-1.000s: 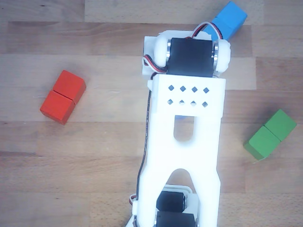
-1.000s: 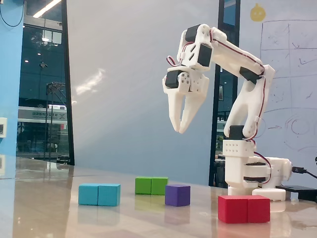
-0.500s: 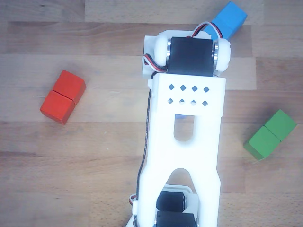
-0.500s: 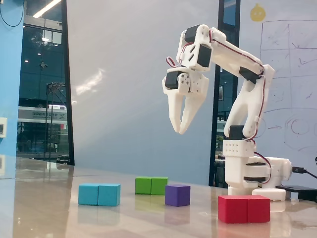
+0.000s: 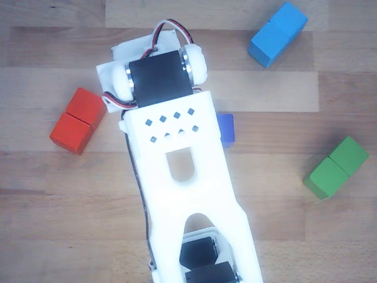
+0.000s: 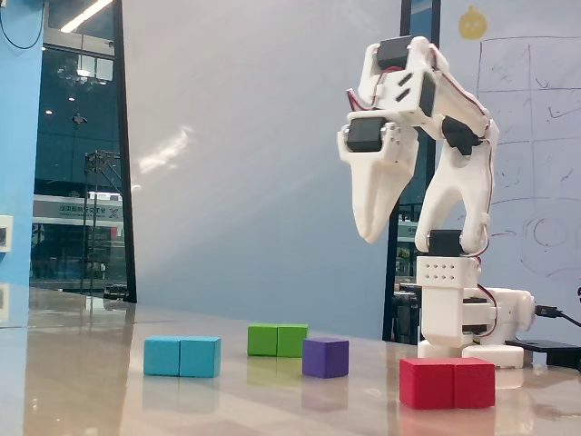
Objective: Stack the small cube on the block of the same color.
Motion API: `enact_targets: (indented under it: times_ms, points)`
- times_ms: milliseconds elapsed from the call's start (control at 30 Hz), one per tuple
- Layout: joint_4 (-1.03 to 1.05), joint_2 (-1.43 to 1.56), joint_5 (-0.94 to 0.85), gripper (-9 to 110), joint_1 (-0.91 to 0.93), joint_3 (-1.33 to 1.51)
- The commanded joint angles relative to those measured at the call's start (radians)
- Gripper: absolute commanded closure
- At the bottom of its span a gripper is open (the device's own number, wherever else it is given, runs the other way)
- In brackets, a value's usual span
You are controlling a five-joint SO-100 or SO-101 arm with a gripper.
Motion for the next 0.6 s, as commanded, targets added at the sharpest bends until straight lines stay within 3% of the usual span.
enact_targets:
  times_ms: [0, 200, 300, 400, 567]
  points:
    - [-0.002, 0.006, 0.002, 101, 0.106, -0.091]
    - [0.060, 0.008, -0.008, 101, 0.485, -0.091]
    - [0.060, 0.009, -0.009, 101, 0.581, -0.091]
    - [0.055, 0.011, 0.000, 101, 0.538, -0.092]
    - [0.055, 0.009, 0.005, 101, 0.272, -0.092]
